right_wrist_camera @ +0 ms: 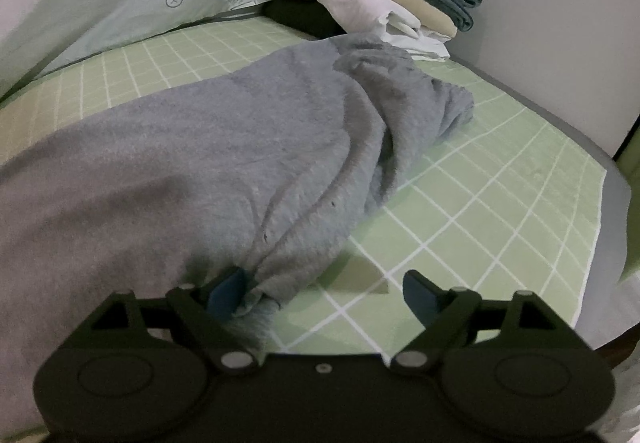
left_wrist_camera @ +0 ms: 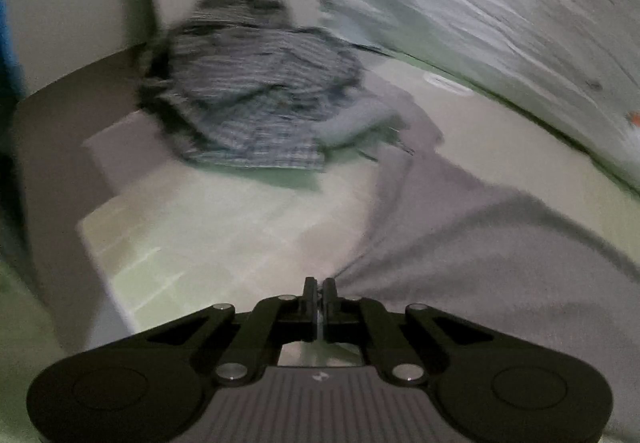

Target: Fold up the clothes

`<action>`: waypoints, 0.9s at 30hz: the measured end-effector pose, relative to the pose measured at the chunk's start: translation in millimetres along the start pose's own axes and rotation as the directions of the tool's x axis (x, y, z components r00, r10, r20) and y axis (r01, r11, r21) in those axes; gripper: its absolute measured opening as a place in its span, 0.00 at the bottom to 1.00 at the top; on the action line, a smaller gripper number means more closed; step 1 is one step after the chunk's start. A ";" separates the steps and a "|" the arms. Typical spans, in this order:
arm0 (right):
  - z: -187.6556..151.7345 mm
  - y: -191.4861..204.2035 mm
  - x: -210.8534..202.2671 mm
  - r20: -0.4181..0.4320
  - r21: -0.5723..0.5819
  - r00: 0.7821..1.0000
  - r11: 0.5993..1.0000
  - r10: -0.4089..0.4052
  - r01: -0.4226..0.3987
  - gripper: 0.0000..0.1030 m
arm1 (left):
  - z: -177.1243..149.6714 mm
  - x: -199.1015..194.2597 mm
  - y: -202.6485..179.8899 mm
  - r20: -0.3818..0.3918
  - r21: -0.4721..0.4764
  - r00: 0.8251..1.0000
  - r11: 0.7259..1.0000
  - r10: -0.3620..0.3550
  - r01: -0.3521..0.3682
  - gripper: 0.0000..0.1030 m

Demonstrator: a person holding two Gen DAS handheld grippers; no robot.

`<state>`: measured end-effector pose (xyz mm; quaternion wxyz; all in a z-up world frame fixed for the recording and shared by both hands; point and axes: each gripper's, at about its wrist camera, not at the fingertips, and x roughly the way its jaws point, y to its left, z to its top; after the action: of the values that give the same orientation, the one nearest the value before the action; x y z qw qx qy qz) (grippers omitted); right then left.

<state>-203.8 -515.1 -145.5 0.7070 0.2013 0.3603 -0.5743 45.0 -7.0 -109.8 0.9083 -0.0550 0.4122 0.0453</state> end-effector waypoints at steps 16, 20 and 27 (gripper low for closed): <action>-2.6 -10.3 5.4 -0.008 0.075 1.000 0.997 -0.005 0.006 0.98 | 38.9 22.2 -19.3 0.024 0.050 0.998 0.997 -0.064 0.062 0.10; -6.0 -15.3 6.7 -0.013 0.134 1.000 0.991 0.007 -0.005 1.00 | 52.1 43.8 -35.4 -0.014 0.087 0.995 0.991 -0.099 0.100 0.22; -15.4 -20.2 8.1 0.031 0.186 0.999 0.982 0.035 -0.040 1.00 | 63.1 75.2 -51.6 -0.058 0.099 0.987 0.983 -0.149 0.154 0.41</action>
<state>-226.8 -515.0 -159.1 0.7007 0.2652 0.2912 -0.5948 147.9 -46.7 -122.0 0.9000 -0.0405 0.4314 -0.0468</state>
